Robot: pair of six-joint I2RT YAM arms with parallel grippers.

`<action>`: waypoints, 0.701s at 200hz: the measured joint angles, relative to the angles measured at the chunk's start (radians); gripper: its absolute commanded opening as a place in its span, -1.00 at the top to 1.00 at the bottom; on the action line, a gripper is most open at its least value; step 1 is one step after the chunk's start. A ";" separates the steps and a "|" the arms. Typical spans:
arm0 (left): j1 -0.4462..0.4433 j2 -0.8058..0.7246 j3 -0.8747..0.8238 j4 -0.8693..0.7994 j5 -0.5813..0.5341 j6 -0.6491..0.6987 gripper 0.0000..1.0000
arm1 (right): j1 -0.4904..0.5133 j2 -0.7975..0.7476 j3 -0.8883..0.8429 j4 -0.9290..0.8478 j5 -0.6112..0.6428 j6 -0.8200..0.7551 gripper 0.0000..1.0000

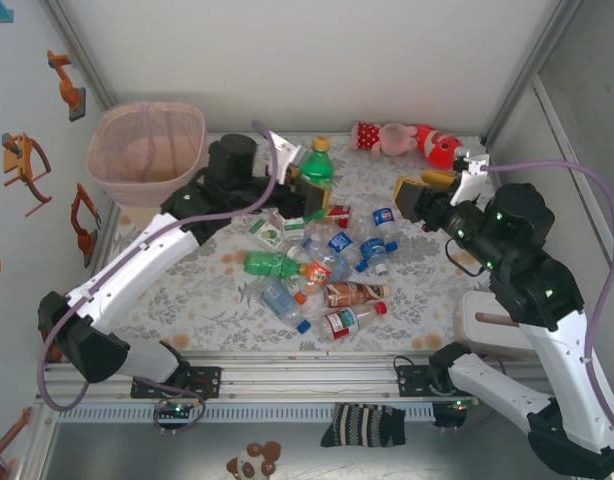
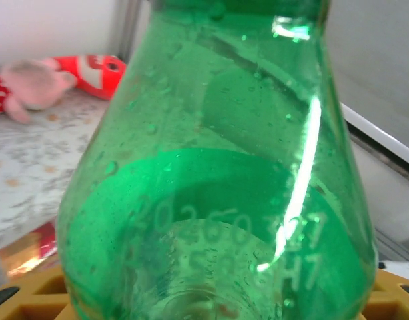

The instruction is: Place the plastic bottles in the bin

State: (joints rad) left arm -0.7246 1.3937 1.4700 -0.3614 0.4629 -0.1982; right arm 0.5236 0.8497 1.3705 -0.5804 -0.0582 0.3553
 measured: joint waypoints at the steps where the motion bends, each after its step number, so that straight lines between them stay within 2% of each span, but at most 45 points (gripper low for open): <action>1: 0.003 -0.001 0.002 -0.004 0.000 0.001 -0.08 | 0.000 0.000 0.000 0.000 0.000 0.000 -0.20; 70: 0.345 -0.033 0.191 -0.293 -0.012 0.137 -0.10 | 0.000 0.016 0.001 -0.042 0.023 -0.015 -0.20; 97: 0.463 -0.009 0.279 -0.380 -0.103 0.178 -0.10 | 0.000 0.026 0.002 -0.044 0.022 -0.017 -0.20; 140: 0.648 0.053 0.333 -0.407 -0.204 0.199 -0.10 | 0.000 0.032 0.005 -0.047 0.019 -0.031 -0.20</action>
State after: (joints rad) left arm -0.0769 1.4467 1.8030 -0.7689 0.2588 0.0010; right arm 0.5236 0.8814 1.3750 -0.6270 -0.0395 0.3241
